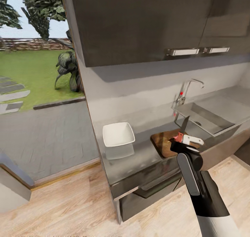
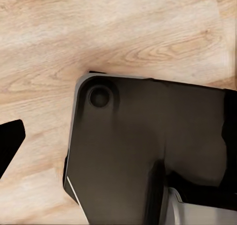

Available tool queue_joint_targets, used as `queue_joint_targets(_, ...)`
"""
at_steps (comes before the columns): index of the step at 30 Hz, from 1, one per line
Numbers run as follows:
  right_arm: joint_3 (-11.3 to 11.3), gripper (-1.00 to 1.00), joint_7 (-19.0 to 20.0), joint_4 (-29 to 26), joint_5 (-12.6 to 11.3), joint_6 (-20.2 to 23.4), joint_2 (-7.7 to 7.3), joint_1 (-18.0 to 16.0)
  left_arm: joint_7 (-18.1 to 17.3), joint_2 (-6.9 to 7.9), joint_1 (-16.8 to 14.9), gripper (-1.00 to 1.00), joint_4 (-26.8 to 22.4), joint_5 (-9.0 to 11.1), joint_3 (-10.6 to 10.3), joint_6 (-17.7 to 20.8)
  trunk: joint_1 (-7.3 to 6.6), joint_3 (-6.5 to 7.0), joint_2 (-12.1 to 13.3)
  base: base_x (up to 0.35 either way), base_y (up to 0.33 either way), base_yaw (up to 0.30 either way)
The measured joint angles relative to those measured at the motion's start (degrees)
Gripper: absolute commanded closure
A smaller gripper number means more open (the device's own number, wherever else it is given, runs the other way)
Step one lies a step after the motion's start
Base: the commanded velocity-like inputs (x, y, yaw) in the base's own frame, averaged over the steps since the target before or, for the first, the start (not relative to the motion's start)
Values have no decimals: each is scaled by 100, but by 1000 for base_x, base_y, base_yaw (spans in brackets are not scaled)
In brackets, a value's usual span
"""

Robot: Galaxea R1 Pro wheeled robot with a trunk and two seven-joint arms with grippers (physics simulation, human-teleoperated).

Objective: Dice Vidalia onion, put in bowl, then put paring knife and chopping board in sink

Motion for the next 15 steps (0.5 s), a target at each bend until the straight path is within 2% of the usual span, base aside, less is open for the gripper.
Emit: queue_joint_targets(15, 8, 100, 0, 0, 3, 0, -1, 0, 1, -3, 0, -100, 0, 0, 0, 1, 0, -65, 0, 0, -278, 226)
